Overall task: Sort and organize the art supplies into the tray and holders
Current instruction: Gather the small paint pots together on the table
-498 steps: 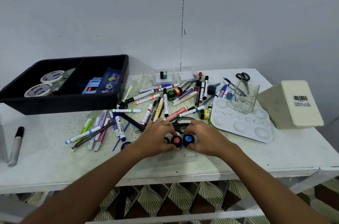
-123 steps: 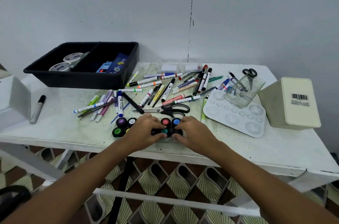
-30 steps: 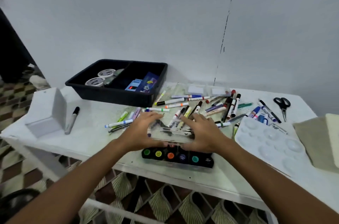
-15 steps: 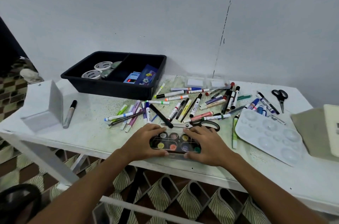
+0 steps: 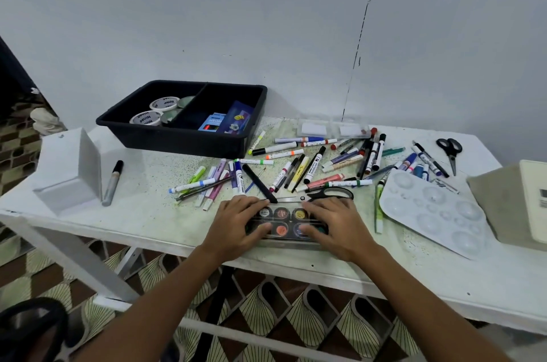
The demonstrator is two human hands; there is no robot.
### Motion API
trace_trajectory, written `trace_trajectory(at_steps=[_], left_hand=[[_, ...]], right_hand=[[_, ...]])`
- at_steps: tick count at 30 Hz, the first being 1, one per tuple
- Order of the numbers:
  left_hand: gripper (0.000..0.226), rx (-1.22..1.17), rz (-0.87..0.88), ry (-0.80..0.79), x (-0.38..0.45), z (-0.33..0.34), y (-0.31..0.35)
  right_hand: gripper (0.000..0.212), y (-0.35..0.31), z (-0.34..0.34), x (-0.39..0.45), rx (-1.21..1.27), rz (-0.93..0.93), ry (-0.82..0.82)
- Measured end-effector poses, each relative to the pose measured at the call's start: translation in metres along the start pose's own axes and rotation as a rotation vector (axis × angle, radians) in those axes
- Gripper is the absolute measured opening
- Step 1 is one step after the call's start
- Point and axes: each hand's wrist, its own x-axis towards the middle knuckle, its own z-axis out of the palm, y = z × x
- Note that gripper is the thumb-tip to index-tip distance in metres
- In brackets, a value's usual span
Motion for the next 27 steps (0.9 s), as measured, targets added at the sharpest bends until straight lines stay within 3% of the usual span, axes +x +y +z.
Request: trace_trajectory(at_steps=[4, 7, 11, 20, 24, 27], left_hand=[[0.074, 0.145, -0.253, 0.13, -0.014, 0.006, 0.006], [0.09, 0.177, -0.466, 0.14, -0.027, 0.01, 0.009], [0.1, 0.129, -0.622, 0.132, -0.037, 0.014, 0.019], [0.084, -0.013, -0.624, 0.228, -0.036, 0.013, 0.035], [0.08, 0.008, -0.597, 0.226, -0.037, 0.015, 0.036], [0.074, 0.111, -0.554, 0.202, -0.035, 0.014, 0.036]], right_hand=[[0.086, -0.004, 0.009, -0.013, -0.109, 0.298, 0.198], [0.095, -0.004, 0.012, -0.032, -0.126, 0.49, 0.18], [0.106, -0.005, 0.011, -0.053, -0.135, 0.595, 0.151], [0.101, -0.01, 0.013, -0.055, 0.017, 0.531, 0.185], [0.095, -0.009, 0.019, -0.055, 0.029, 0.48, 0.236], [0.106, -0.008, 0.02, -0.056, 0.044, 0.46, 0.257]])
